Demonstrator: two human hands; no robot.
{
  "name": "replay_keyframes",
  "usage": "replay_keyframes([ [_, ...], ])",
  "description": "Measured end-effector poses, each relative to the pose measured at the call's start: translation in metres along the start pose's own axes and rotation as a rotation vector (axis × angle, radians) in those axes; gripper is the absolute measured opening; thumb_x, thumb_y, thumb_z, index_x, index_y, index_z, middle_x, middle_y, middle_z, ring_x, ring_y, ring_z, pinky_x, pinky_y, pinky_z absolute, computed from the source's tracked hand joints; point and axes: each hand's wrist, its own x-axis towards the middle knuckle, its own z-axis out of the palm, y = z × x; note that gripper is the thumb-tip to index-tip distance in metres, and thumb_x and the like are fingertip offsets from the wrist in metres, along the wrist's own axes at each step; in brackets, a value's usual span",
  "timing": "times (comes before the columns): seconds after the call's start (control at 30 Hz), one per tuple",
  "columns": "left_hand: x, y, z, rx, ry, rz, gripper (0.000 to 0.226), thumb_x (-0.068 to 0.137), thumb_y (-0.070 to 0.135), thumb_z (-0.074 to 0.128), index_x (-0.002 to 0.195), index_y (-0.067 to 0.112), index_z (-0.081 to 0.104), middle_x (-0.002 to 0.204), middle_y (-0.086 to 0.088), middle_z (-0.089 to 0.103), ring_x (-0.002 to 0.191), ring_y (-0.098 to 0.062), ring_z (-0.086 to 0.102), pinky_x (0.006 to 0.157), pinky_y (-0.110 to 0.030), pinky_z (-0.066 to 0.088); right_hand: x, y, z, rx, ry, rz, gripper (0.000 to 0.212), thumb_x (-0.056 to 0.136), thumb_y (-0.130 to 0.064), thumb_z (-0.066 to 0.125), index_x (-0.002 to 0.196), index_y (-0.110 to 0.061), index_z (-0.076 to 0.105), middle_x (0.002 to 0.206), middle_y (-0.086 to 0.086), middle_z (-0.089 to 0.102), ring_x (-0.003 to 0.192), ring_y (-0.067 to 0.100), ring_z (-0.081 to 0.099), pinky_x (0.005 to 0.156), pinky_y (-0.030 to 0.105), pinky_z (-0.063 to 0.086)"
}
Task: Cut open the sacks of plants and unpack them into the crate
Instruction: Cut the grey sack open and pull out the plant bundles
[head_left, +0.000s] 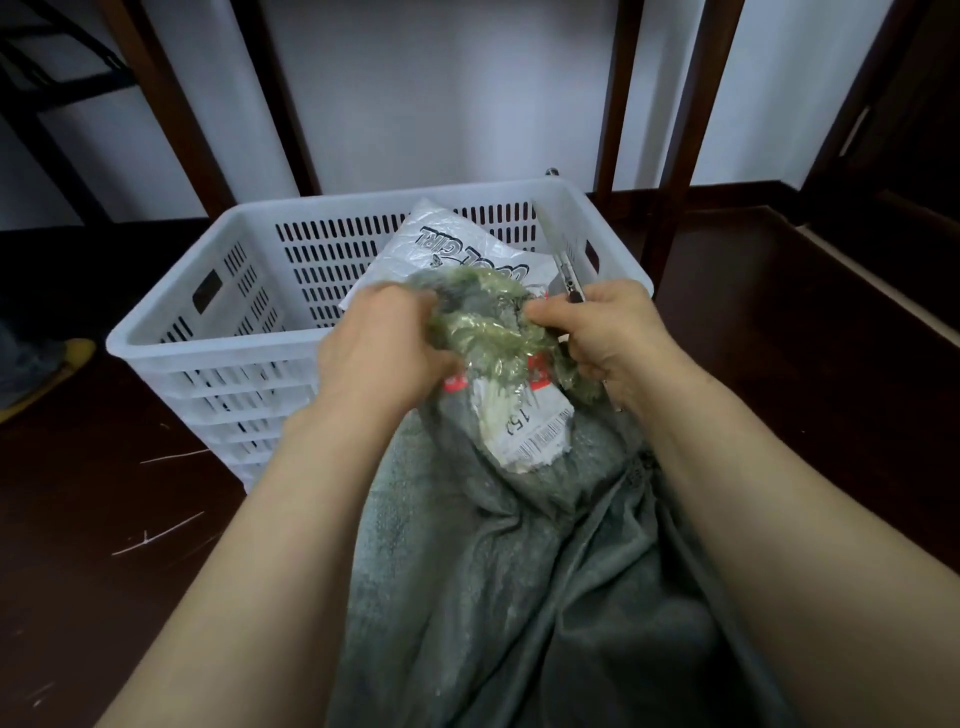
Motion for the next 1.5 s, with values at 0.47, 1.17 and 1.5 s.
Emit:
replay_keyframes([
  [0.47, -0.001, 0.027, 0.017, -0.622, -0.066, -0.084, 0.044, 0.065, 0.01, 0.085, 0.081, 0.032, 0.05, 0.087, 0.004, 0.061, 0.085, -0.02, 0.063, 0.08, -0.039, 0.054, 0.015, 0.004, 0.0, 0.258, -0.18, 0.126, 0.027, 0.086, -0.023, 0.068, 0.07, -0.009, 0.052, 0.051, 0.0, 0.041, 0.028, 0.004, 0.022, 0.029, 0.012, 0.015],
  [1.17, -0.002, 0.023, 0.016, -0.892, -0.324, -0.197, 0.043, 0.07, -0.008, 0.076, 0.105, 0.002, 0.054, 0.069, -0.006, 0.065, 0.048, -0.006, 0.058, 0.048, -0.019, 0.044, 0.03, 0.022, -0.013, 0.12, 0.051, 0.102, 0.02, 0.081, -0.003, 0.069, 0.073, -0.007, 0.052, 0.047, 0.004, 0.034, 0.024, 0.005, 0.02, 0.032, 0.01, 0.015],
  [1.5, -0.001, 0.013, 0.027, -1.028, -0.222, -0.524, 0.026, 0.082, 0.036, 0.071, 0.082, 0.011, 0.064, 0.066, 0.0, 0.06, 0.042, -0.01, 0.044, 0.035, -0.014, 0.034, 0.014, 0.019, -0.007, 0.069, -0.052, -0.023, 0.014, 0.084, -0.01, 0.07, 0.076, -0.013, 0.058, 0.037, -0.008, 0.04, 0.026, 0.003, 0.024, 0.031, 0.014, 0.016],
])
